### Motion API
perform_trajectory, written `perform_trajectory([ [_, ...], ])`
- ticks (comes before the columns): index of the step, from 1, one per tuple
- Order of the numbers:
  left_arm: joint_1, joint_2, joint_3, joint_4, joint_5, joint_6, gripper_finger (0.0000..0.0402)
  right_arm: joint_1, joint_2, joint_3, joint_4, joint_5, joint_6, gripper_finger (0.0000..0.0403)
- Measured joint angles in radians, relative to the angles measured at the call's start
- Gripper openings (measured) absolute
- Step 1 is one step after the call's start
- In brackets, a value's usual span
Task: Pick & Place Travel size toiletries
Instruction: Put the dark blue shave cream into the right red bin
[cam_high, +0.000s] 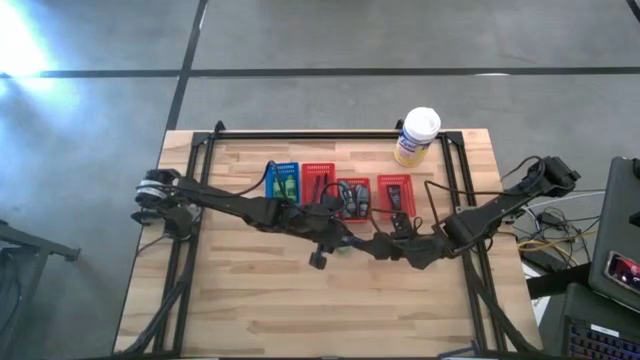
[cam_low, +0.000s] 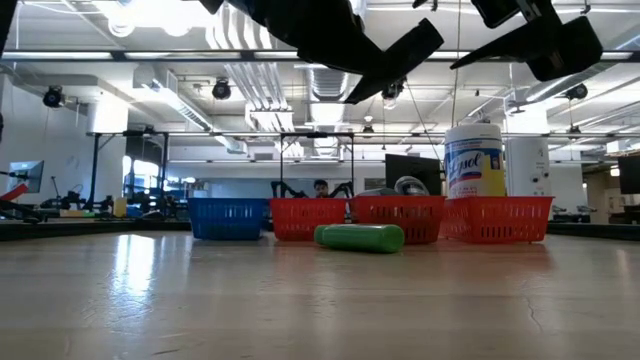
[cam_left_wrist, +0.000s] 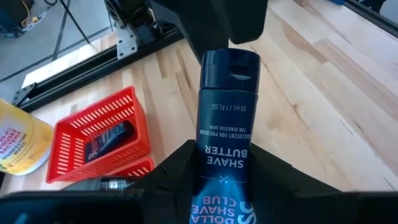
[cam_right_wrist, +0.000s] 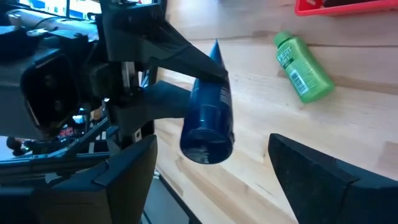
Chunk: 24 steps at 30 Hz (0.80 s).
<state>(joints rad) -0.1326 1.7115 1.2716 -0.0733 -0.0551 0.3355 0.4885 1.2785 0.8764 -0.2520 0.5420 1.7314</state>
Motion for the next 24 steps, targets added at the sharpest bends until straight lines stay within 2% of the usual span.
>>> perform_trajectory([
  [15,0.001,0.0,0.0,0.021,0.0,-0.006,0.0128,-0.029,0.047,0.033,0.003,-0.021,-0.029,0.0268],
  [24,0.0,0.0,0.0,0.02,0.0,-0.006,0.0128,-0.029,0.052,0.033,0.001,-0.02,-0.008,0.0222],
])
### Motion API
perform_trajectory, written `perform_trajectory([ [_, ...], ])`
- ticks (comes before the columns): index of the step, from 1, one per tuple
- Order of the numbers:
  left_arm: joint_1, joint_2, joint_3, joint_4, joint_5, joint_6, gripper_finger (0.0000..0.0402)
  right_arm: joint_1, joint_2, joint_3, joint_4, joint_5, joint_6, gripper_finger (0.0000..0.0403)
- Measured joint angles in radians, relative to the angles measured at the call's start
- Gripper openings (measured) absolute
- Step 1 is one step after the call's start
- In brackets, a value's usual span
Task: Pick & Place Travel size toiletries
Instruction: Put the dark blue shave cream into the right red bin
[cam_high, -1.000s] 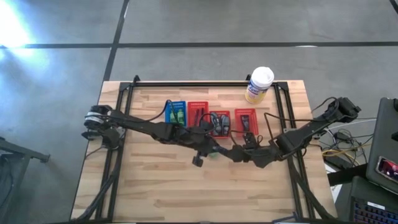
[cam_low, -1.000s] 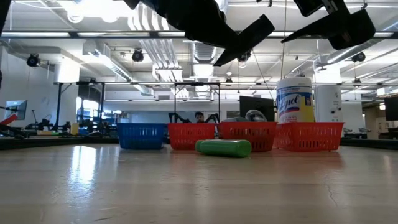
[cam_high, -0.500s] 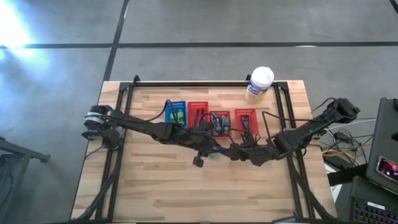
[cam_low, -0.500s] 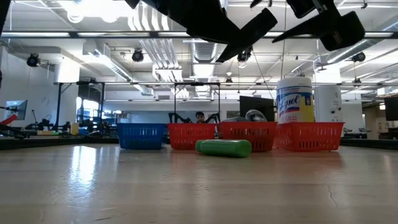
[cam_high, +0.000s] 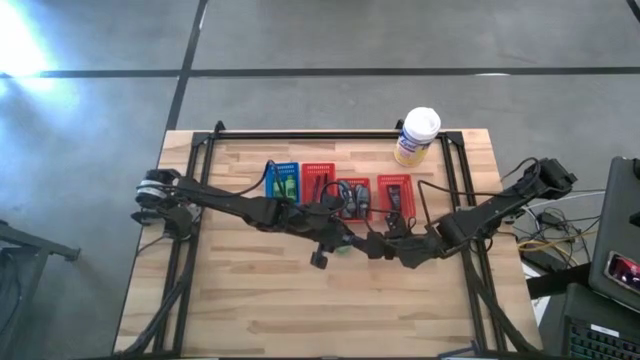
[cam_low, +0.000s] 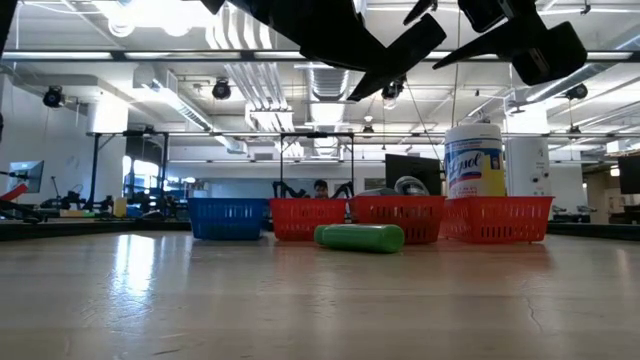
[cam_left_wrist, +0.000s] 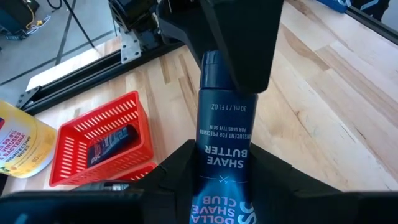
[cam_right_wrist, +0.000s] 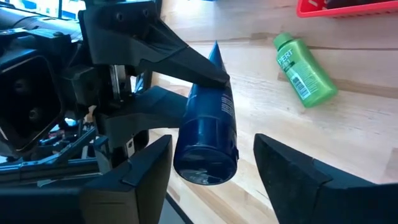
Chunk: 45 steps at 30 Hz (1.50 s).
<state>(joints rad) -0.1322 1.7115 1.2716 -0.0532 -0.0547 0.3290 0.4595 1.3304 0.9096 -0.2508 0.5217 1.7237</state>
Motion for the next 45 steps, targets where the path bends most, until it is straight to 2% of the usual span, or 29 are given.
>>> perform_trajectory([
  [14,0.0,0.0,-0.001,-0.001,0.0,0.0,0.0128,-0.004,0.0,0.0,0.0,0.004,-0.011,0.0125],
  [20,0.0,0.0,-0.002,0.0,0.0,-0.009,0.0141,-0.004,0.0,0.0,-0.004,0.004,-0.016,0.0126],
  [27,0.0,0.0,0.0,-0.045,-0.001,-0.071,0.019,-0.004,0.0,0.0,-0.052,0.0,-0.018,0.0121],
  [36,-0.002,-0.057,0.0,-0.272,-0.074,-0.107,0.0241,-0.001,-0.051,-0.001,-0.259,0.012,0.055,0.0123],
  [40,-0.002,-0.091,-0.006,-0.365,-0.078,-0.152,0.0248,0.001,-0.101,-0.001,-0.382,0.071,0.087,0.0121],
  [45,-0.002,-0.133,-0.058,-0.405,-0.078,-0.228,0.0248,-0.002,-0.162,-0.001,-0.575,0.129,0.148,0.0121],
])
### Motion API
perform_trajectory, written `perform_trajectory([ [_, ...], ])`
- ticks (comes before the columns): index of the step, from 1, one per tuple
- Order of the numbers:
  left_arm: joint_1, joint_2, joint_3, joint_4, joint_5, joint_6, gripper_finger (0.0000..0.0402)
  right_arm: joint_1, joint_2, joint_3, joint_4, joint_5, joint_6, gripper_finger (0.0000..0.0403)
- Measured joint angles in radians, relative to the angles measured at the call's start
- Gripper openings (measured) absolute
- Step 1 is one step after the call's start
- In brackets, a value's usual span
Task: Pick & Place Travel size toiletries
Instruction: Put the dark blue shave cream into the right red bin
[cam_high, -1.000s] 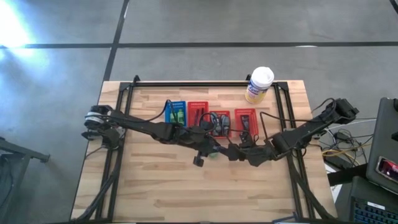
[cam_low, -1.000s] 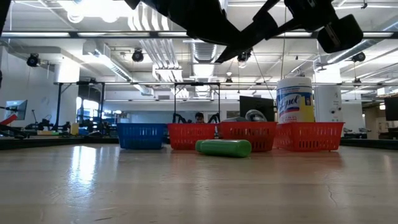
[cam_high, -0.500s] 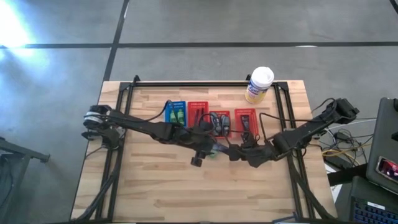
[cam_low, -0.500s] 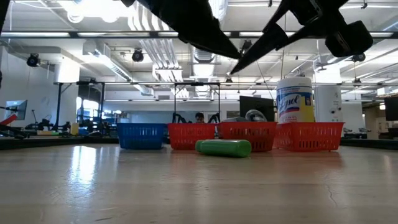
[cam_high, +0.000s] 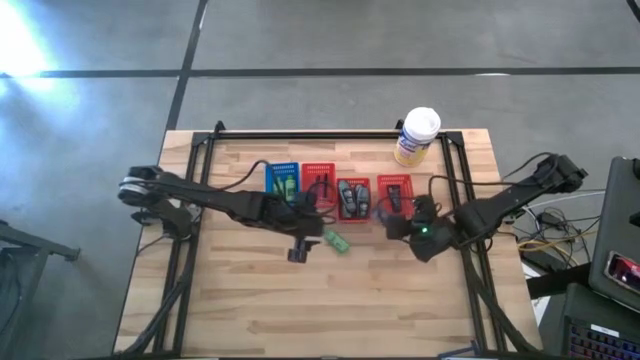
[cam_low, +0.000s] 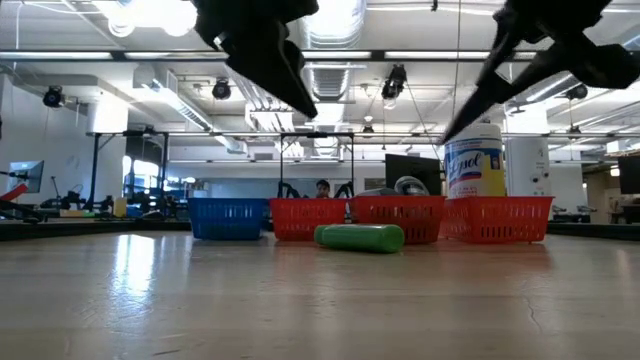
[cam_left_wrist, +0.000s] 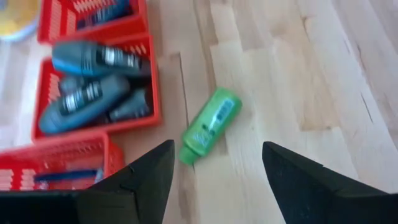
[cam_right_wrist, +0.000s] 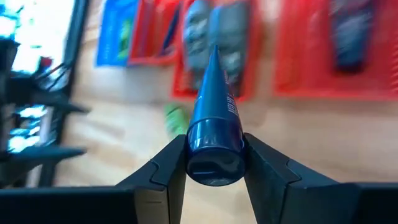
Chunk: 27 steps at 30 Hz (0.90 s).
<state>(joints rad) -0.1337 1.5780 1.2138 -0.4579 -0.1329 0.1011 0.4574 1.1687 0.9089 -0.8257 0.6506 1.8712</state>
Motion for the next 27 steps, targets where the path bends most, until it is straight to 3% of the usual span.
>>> perform_trajectory([
  [5,0.0,-0.029,-0.069,0.018,0.0,-0.052,0.0247,-0.04,-0.01,0.0,-0.274,0.039,0.107,0.0123],
  [8,0.0,-0.041,-0.104,0.038,0.0,-0.058,0.0248,-0.083,-0.002,-0.014,-0.349,0.065,0.131,0.0122],
  [19,0.002,-0.048,-0.136,0.103,-0.017,-0.046,0.0248,-0.249,0.01,-0.137,-0.214,0.064,-0.008,0.0123],
  [27,0.002,-0.048,-0.132,0.114,-0.024,-0.046,0.0247,-0.282,0.013,-0.195,-0.138,0.056,-0.05,0.0134],
])
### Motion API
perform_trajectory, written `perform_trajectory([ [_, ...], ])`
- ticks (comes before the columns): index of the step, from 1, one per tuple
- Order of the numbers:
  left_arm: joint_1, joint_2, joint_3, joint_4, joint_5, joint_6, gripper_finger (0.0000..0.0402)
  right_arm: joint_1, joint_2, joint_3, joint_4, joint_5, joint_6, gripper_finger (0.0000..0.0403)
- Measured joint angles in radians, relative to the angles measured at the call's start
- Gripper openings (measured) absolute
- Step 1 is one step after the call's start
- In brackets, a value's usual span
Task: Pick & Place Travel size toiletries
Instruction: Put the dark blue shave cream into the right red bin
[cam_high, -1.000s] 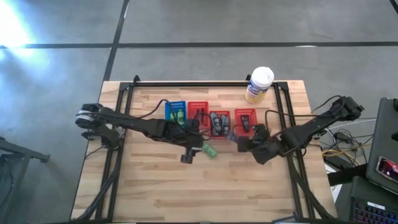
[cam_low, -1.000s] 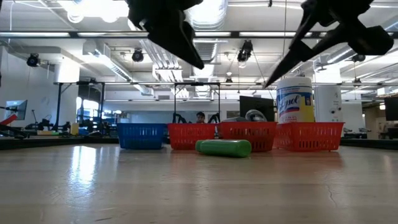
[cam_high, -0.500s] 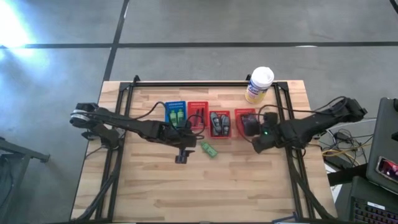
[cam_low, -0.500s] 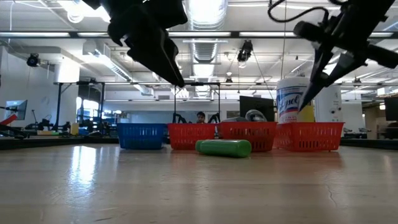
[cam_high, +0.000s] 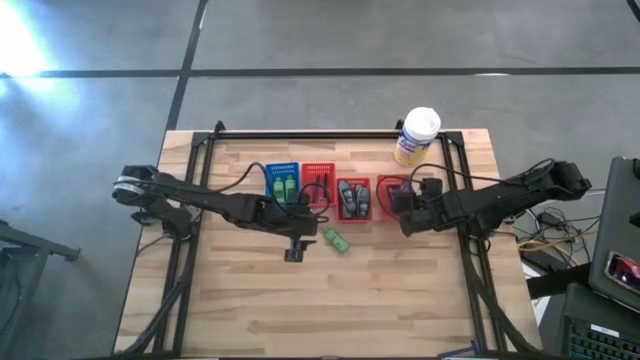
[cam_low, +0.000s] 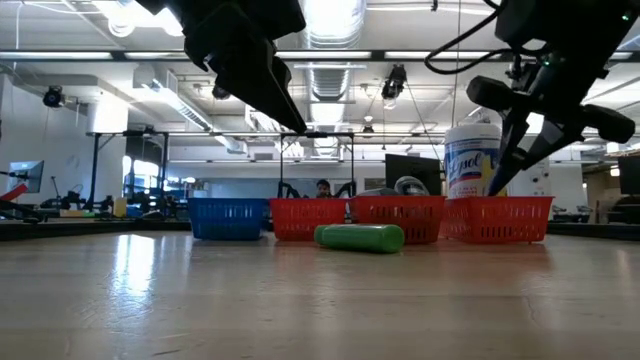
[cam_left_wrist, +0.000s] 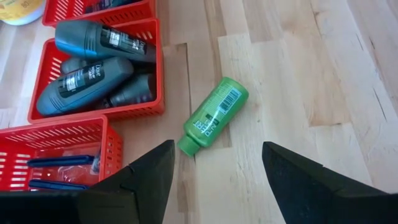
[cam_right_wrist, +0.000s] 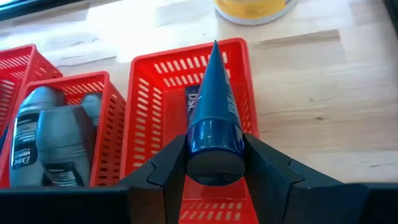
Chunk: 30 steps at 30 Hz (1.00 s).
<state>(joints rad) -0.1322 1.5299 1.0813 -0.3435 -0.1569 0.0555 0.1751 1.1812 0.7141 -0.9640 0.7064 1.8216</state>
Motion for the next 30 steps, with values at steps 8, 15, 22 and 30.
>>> perform_trajectory([
  [8,0.0,0.0,0.0,-0.001,0.0,-0.006,0.0246,0.001,0.001,-0.023,0.013,-0.004,0.006,0.0125],
  [15,0.0,0.0,0.0,-0.003,-0.002,-0.006,0.0246,0.001,0.001,-0.023,0.014,-0.004,-0.002,0.0126],
  [22,0.0,0.0,0.0,-0.004,-0.002,-0.008,0.0246,0.001,0.001,-0.023,0.022,-0.004,-0.019,0.0126],
  [30,0.0,0.0,0.0,-0.047,-0.002,-0.047,0.0246,0.001,0.001,-0.025,0.029,-0.003,-0.023,0.0122],
])
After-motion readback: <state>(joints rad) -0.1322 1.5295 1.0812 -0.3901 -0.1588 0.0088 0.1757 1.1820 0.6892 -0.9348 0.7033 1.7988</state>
